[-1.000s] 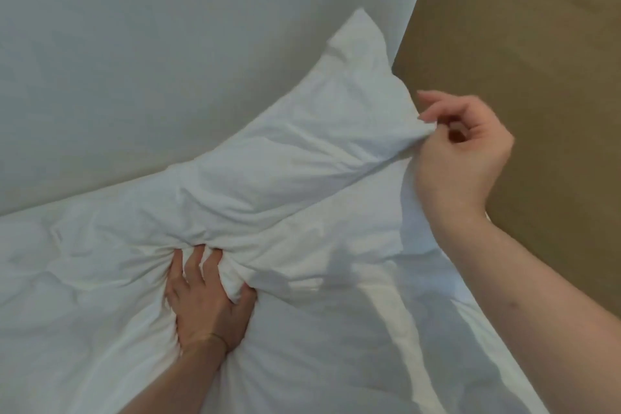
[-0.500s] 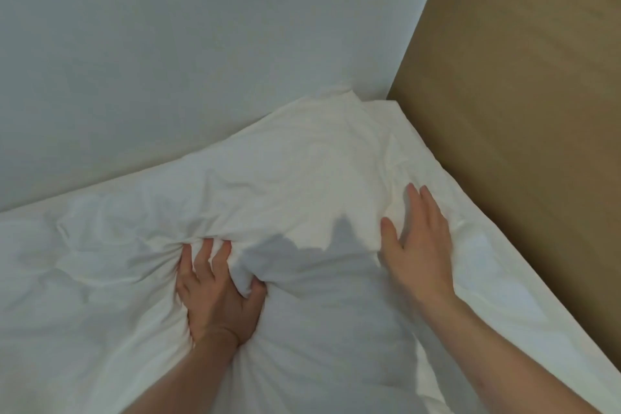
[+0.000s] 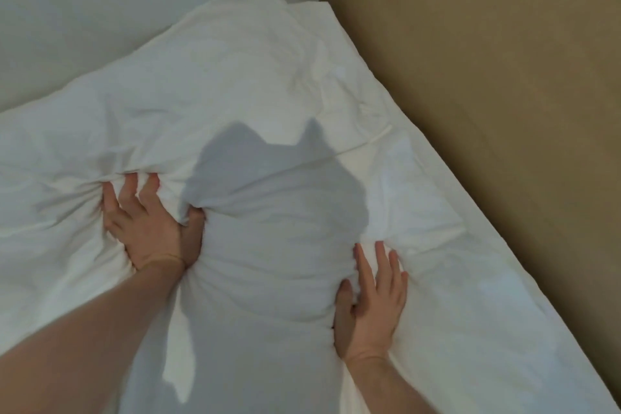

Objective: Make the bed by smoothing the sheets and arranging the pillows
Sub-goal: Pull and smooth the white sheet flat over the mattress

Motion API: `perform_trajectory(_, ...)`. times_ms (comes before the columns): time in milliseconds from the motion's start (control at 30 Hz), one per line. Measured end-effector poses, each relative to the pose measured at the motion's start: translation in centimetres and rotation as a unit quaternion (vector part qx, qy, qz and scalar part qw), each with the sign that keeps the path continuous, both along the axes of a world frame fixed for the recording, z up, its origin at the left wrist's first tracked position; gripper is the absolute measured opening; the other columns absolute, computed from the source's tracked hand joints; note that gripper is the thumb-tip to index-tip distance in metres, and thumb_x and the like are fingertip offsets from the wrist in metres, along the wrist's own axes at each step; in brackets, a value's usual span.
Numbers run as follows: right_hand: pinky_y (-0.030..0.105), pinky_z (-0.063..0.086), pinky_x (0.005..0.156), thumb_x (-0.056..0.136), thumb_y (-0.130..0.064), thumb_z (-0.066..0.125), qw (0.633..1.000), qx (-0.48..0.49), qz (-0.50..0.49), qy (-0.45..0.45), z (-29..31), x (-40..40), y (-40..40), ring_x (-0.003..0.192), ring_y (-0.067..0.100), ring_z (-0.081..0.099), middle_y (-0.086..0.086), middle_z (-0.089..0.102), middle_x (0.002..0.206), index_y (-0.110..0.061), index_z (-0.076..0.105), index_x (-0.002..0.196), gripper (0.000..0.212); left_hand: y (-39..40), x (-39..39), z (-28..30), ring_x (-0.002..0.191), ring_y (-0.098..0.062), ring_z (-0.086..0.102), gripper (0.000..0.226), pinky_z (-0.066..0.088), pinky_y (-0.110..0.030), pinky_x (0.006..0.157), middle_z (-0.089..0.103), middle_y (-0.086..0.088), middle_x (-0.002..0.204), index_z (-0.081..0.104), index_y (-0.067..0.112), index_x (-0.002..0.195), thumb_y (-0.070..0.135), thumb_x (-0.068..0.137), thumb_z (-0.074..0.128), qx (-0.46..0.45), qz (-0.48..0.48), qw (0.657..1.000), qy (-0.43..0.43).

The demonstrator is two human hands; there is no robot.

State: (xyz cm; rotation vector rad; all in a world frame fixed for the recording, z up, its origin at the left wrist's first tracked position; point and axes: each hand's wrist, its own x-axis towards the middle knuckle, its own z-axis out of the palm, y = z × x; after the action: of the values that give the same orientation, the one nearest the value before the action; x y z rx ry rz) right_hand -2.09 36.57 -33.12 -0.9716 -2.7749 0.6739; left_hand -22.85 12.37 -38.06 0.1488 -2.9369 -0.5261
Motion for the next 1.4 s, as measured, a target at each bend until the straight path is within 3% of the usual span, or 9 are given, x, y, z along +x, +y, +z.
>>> perform_trajectory(433,0.054,0.018,0.123,0.091,-0.042,0.042,1.0,0.022,-0.001,0.014,-1.1,0.2,0.1,0.152,0.028,0.024,0.0,0.033,0.162,-0.03,0.05,0.149,0.059,-0.1,0.1,0.2,0.153,-0.043,0.01,0.079,0.007,-0.052,0.12,0.027,-0.013,0.161,0.037,0.014,0.146,0.055,0.08,0.049,-0.012,-0.014,1.0,0.0)
perform_trajectory(767,0.053,0.023,0.121,0.089,-0.037,0.049,0.992,0.023,0.009,0.124,-2.9,0.7,0.4,0.148,0.029,0.032,0.001,0.042,0.157,-0.028,0.058,0.142,0.055,-0.2,0.3,0.7,0.152,-0.045,0.009,0.076,0.012,-0.065,0.118,0.026,-0.017,0.16,0.036,0.014,0.141,0.063,0.085,0.046,-0.001,-0.038,0.999,0.021)
perform_trajectory(867,0.05,0.022,0.122,0.094,-0.038,0.046,0.991,0.024,0.027,0.128,-2.8,1.7,0.6,0.147,0.028,0.033,0.001,0.043,0.156,-0.027,0.057,0.143,0.051,-0.9,0.5,1.5,0.153,-0.045,0.006,0.089,0.008,-0.066,0.119,0.017,-0.018,0.165,0.028,0.017,0.153,0.073,0.085,0.039,-0.032,-0.058,0.997,-0.042)
perform_trajectory(967,0.047,0.018,0.125,0.098,-0.042,0.039,0.993,-0.009,0.052,0.109,-2.4,3.3,1.0,0.149,0.028,0.031,0.005,0.043,0.158,-0.023,0.055,0.145,0.053,-1.7,1.5,3.8,0.155,-0.04,0.001,0.094,0.005,-0.063,0.123,0.003,-0.014,0.17,0.012,0.024,0.163,0.077,0.088,0.031,-0.059,-0.097,0.975,-0.189)
perform_trajectory(1033,0.04,0.017,0.125,0.1,-0.042,0.04,0.991,-0.078,0.06,0.087,-1.0,5.1,0.6,0.15,0.027,0.032,0.006,0.043,0.158,-0.02,0.055,0.146,0.052,-1.8,5.6,6.9,0.155,-0.037,0.011,0.093,0.012,-0.059,0.124,0.011,-0.013,0.169,0.017,0.021,0.163,0.071,0.088,0.038,0.0,-0.128,0.965,-0.229)
perform_trajectory(1133,0.013,0.027,0.114,0.102,-0.028,0.057,0.947,-0.31,-0.029,0.074,4.4,10.8,-0.8,0.144,0.013,0.038,-0.004,0.044,0.155,-0.02,0.05,0.149,0.049,-1.6,18.4,13.8,0.147,-0.027,0.034,0.098,0.023,-0.041,0.124,0.037,-0.008,0.16,0.043,0.019,0.152,0.076,0.073,0.041,0.103,-0.207,0.941,-0.248)
perform_trajectory(1200,0.015,0.039,0.109,0.097,-0.014,0.064,0.925,-0.353,-0.065,0.122,7.7,16.3,-1.8,0.135,0.006,0.045,-0.009,0.049,0.147,-0.019,0.052,0.146,0.05,-1.9,28.3,17.2,0.148,-0.017,0.032,0.088,0.02,-0.033,0.122,0.039,0.002,0.159,0.048,0.027,0.148,0.075,0.074,0.048,0.14,-0.303,0.918,-0.214)
perform_trajectory(1300,0.025,0.044,0.108,0.092,-0.008,0.069,0.921,-0.292,-0.19,0.172,9.6,25.4,-1.8,0.124,0.003,0.053,-0.014,0.053,0.134,-0.024,0.052,0.139,0.052,-2.2,39.4,18.6,0.146,-0.022,0.037,0.096,0.026,-0.046,0.115,0.042,0.005,0.157,0.051,0.034,0.145,0.077,0.06,0.063,0.054,-0.456,0.876,-0.149)
perform_trajectory(1400,0.04,0.042,0.113,0.09,-0.027,0.074,0.891,-0.261,-0.356,0.107,9.4,30.3,0.7,0.134,0.018,0.048,-0.002,0.045,0.147,-0.027,0.039,0.15,0.069,-2.6,41.9,14.1,0.15,-0.031,0.027,0.136,0.02,-0.068,0.107,0.037,0.0,0.162,0.045,0.028,0.152,0.096,0.035,0.055,-0.108,-0.466,0.839,-0.261)
